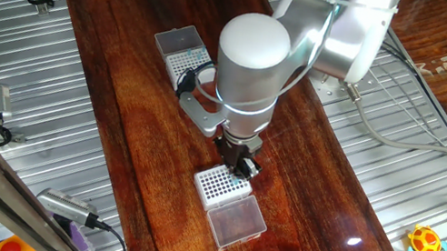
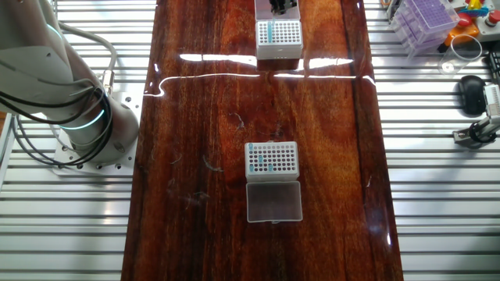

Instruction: Transfer all medium pipette tips from one holder to another

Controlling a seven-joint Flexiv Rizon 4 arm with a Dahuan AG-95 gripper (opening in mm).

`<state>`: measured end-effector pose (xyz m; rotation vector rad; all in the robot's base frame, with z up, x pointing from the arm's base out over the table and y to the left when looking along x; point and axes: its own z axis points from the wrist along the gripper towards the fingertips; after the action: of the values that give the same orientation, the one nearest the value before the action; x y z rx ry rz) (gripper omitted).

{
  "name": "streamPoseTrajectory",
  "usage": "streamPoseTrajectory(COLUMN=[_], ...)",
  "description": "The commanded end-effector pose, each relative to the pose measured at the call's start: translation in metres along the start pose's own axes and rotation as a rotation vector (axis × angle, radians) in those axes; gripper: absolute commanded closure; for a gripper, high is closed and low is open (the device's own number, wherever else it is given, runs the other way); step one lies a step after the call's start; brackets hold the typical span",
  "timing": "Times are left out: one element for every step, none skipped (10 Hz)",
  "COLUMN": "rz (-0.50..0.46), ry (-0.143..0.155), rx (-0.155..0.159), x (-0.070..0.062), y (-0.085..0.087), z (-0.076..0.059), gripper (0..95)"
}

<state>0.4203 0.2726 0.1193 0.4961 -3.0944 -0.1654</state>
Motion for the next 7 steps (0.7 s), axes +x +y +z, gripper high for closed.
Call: streamPoseTrajectory(rz=[0.0, 0.005, 0.001, -0.002, -0.004, -0.005, -0.006], ry=[0.0, -0.001, -0.004, -0.005, -0.005, -0.005, -0.005], rx=[0.004, 0.005, 0.006, 0.008, 0.008, 0.008, 0.007], x=[-0.0007, -0.0011, -0.0011, -0.0011, -0.0011, -0.0011, -0.0011], y=[-0.0012, -0.0018, -0.0019, -0.0019, -0.0019, -0.0019, -0.0019], z=[0.0033, 0.0049, 0.005, 0.005, 0.005, 0.005, 0.005], gripper=[95.0, 95.0, 95.0, 76.0, 76.0, 76.0, 76.0])
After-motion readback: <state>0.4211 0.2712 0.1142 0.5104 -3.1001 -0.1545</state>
